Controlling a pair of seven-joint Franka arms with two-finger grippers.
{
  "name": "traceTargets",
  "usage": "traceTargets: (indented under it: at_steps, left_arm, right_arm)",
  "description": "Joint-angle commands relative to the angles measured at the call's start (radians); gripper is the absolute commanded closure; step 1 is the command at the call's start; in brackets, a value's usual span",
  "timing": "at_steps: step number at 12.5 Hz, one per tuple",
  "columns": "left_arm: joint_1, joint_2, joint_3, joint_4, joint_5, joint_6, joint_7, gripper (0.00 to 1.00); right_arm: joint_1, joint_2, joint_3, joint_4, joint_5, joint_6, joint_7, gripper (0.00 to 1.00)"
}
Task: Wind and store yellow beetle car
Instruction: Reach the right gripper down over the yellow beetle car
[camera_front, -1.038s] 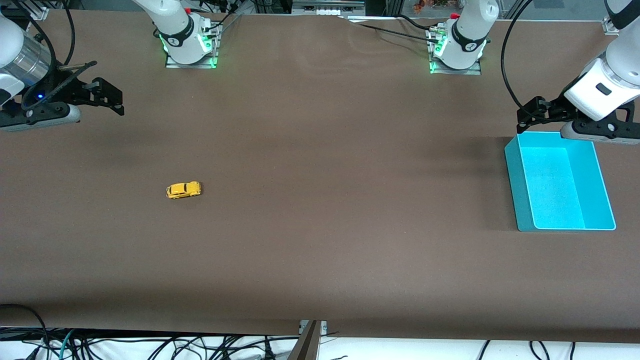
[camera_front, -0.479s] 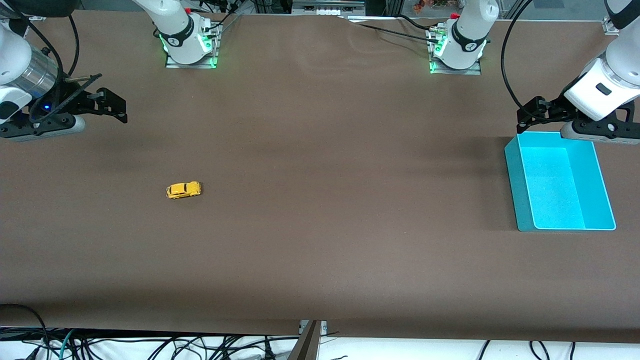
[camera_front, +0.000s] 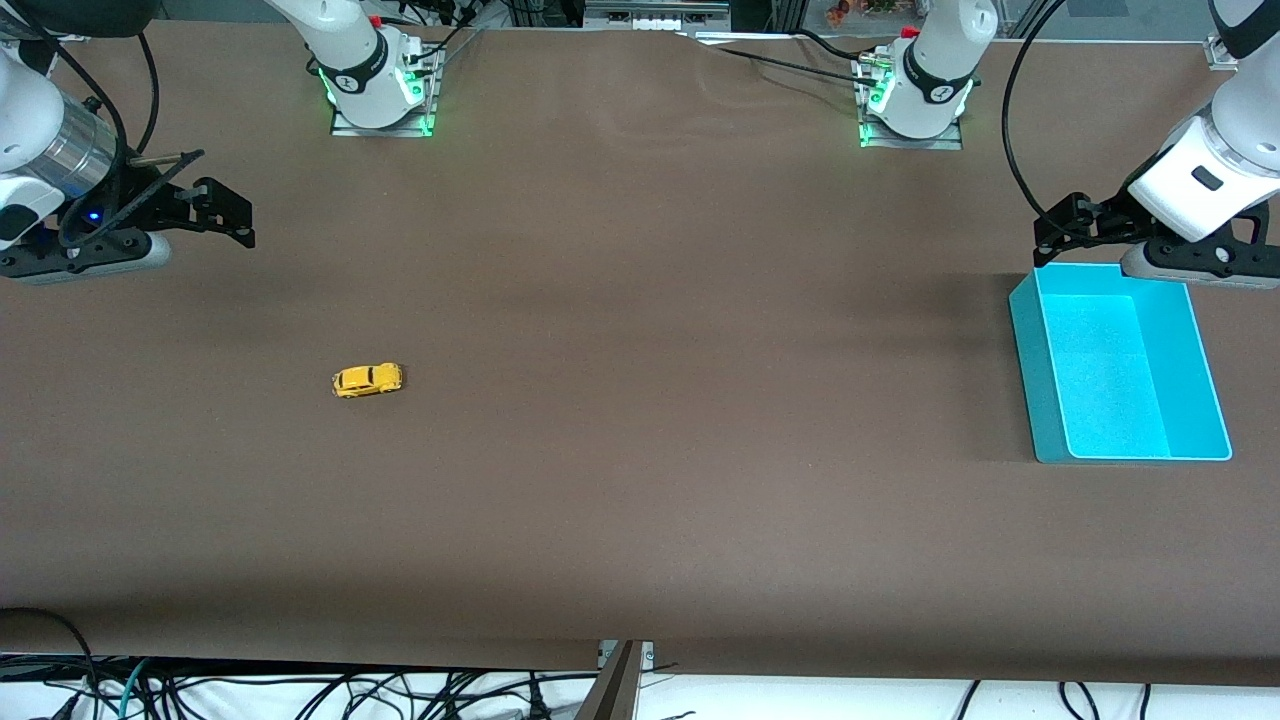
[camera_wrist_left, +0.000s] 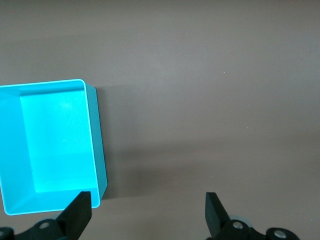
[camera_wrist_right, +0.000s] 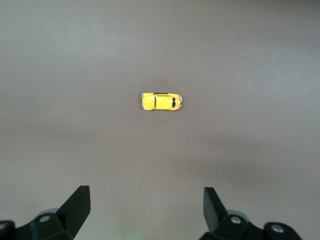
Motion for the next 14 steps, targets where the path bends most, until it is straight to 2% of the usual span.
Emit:
traceTargets:
  at_steps: [1,5,8,9,14]
  left_arm:
    - [0.006,0.006,-0.005,0.016,-0.003,-0.015,-0.009,0.00]
    - [0.006,0.006,-0.005,0.016,-0.003,-0.015,-0.009,0.00]
    - [0.006,0.006,-0.003,0.016,-0.003,-0.015,-0.007,0.00]
    - [0.006,0.006,-0.003,0.018,-0.003,-0.015,-0.007,0.00]
    - [0.006,0.006,-0.003,0.018,-0.003,-0.015,-0.007,0.00]
  right_arm:
    - [-0.005,-0.007,0.012,-0.083,-0.006,0.011,-0.186,0.00]
    - [-0.005,0.062,0.014,-0.207,-0.010,0.132,-0.565,0.00]
    - [-0.020,0.127,0.014,-0.349,-0.010,0.398,-0.953,0.00]
    - [-0.031,0.169,0.014,-0.358,-0.007,0.465,-1.093,0.00]
    - [-0.034,0.310,0.012,-0.360,-0.004,0.644,-1.301,0.00]
